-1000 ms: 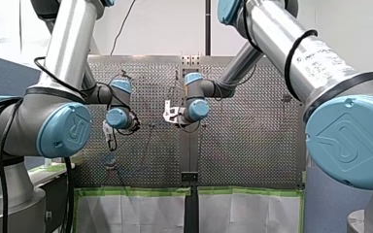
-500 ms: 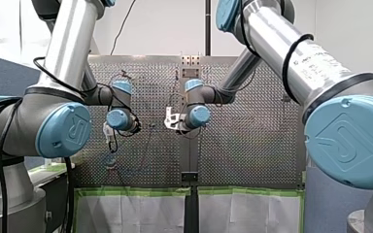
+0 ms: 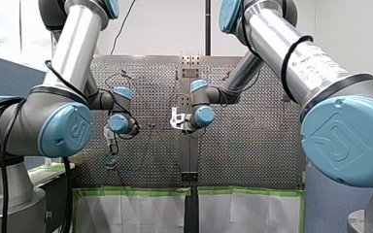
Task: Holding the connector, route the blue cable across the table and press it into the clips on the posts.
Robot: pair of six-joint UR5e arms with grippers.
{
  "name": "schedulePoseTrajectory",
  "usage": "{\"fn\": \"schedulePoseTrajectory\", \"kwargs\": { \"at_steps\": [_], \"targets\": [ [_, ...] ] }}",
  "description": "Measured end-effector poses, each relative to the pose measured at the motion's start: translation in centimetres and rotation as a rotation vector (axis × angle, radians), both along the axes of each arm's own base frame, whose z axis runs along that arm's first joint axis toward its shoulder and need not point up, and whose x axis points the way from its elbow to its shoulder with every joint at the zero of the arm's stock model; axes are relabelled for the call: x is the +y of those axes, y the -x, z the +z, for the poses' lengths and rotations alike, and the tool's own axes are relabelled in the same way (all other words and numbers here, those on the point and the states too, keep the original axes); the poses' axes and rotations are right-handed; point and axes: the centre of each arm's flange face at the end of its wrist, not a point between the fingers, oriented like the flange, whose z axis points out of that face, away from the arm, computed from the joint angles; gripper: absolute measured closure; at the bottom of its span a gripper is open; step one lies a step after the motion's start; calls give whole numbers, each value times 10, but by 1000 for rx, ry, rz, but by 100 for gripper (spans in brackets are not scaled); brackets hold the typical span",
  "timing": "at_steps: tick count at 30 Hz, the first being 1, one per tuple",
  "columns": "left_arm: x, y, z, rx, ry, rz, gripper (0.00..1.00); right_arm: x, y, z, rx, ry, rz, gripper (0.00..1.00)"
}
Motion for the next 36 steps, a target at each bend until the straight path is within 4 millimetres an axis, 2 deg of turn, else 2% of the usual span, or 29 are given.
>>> {"fn": "schedulePoseTrajectory", "kwargs": {
  "at_steps": [6, 12, 20, 22, 23, 24, 25, 26, 27, 28, 29, 31, 32, 33, 36],
  "targets": [
    [7, -10, 2, -19, 4, -2, 100, -8, 5, 1, -7, 7, -12, 100],
    [6, -22, 13, -70, 8, -19, 100, -17, 10, 2, -15, 11, -17, 100],
    [6, -39, 28, -114, 10, -16, 100, -30, 9, 14, -36, 32, -18, 100],
    [8, -39, 29, -114, 9, -7, 82, -33, 8, 17, -41, 37, -19, 100],
    [8, -39, 29, -112, 8, -1, 82, -33, 8, 19, -43, 39, -19, 100],
    [9, -39, 29, -108, 5, 7, 73, -34, 8, 20, -44, 41, -20, 100],
    [9, -38, 29, -103, 2, 12, 58, -35, 7, 21, -46, 43, -20, 100],
    [9, -38, 28, -97, -2, 16, 58, -35, 7, 21, -47, 44, -20, 100],
    [9, -37, 27, -90, -7, 19, 48, -35, 7, 22, -48, 45, -20, 100],
    [9, -36, 27, -81, -14, 23, 33, -36, 7, 22, -48, 45, -20, 100],
    [9, -35, 26, -74, -20, 26, 33, -36, 7, 22, -48, 45, -21, 100],
    [8, -32, 25, -58, -35, 35, 12, -37, 8, 22, -48, 45, -22, 100],
    [8, -31, 24, -50, -42, 39, 12, -37, 8, 22, -48, 45, -22, 100],
    [7, -30, 23, -41, -52, 44, 0, -37, 8, 22, -48, 45, -23, 100],
    [4, -26, 21, -13, -79, 40, 0, -38, 8, 22, -47, 44, -23, 100]
  ]
}}
